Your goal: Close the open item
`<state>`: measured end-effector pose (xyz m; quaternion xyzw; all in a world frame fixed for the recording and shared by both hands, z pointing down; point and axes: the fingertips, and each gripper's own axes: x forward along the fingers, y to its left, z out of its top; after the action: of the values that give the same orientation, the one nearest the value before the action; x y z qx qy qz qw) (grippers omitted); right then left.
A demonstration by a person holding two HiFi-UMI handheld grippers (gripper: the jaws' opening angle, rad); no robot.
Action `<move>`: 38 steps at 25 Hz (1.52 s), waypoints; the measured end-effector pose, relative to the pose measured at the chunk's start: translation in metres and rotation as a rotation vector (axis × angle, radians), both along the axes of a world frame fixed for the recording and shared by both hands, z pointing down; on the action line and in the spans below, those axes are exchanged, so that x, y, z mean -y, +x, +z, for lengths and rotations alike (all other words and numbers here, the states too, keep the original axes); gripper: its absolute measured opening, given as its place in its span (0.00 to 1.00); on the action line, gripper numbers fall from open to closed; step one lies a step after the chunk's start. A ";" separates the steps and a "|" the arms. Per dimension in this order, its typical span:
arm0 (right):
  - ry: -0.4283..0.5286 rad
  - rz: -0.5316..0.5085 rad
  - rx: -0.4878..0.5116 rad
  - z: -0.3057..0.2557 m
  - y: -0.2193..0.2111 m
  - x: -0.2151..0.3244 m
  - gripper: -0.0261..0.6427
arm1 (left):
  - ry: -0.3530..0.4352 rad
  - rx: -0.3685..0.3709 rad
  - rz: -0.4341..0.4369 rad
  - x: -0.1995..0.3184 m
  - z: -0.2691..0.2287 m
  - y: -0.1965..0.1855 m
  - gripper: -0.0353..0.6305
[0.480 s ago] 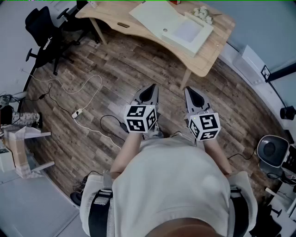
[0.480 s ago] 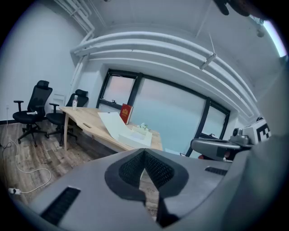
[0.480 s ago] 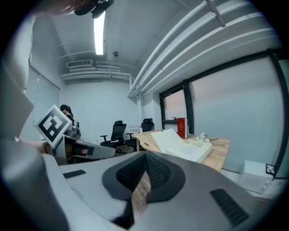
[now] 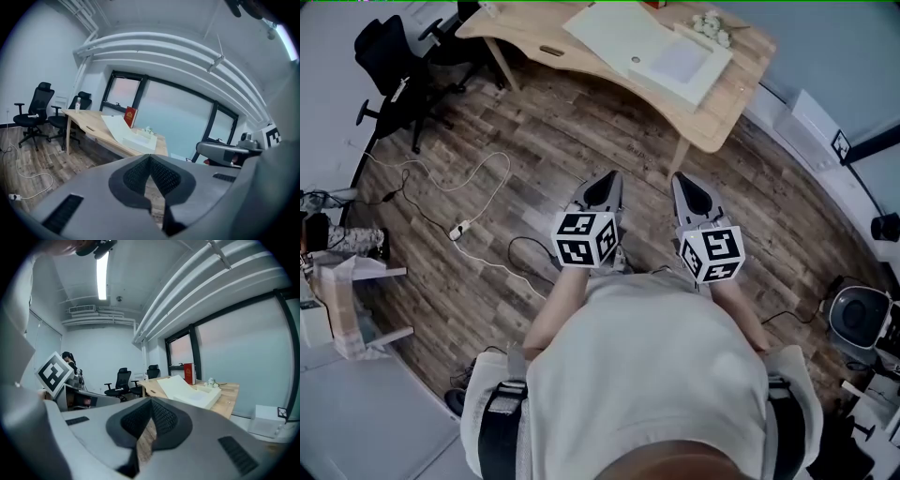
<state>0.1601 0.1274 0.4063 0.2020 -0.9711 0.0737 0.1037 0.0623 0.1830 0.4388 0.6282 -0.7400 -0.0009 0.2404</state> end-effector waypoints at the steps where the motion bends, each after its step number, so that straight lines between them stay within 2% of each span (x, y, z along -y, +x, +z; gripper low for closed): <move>1: -0.001 -0.008 -0.001 0.000 -0.003 -0.002 0.07 | -0.001 0.001 -0.001 -0.001 0.000 -0.002 0.08; 6: 0.008 -0.044 -0.011 -0.002 -0.022 -0.009 0.07 | -0.001 0.004 -0.007 -0.003 -0.001 -0.015 0.08; 11: -0.024 -0.039 -0.003 0.004 -0.033 -0.011 0.07 | -0.001 -0.004 0.007 0.000 0.001 -0.025 0.08; 16: -0.004 -0.044 -0.012 0.005 -0.049 -0.014 0.07 | -0.006 -0.013 0.025 0.005 0.005 -0.037 0.08; 26: 0.003 -0.008 0.011 0.002 -0.087 -0.005 0.07 | 0.004 -0.038 0.046 0.014 0.008 -0.070 0.08; 38: -0.017 0.032 0.003 0.009 -0.105 -0.001 0.07 | -0.005 -0.066 0.062 0.016 0.018 -0.099 0.08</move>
<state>0.0556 0.1285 0.4156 0.2164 -0.9672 0.0839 0.1029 -0.0371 0.1671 0.4564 0.6497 -0.7119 -0.0123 0.2663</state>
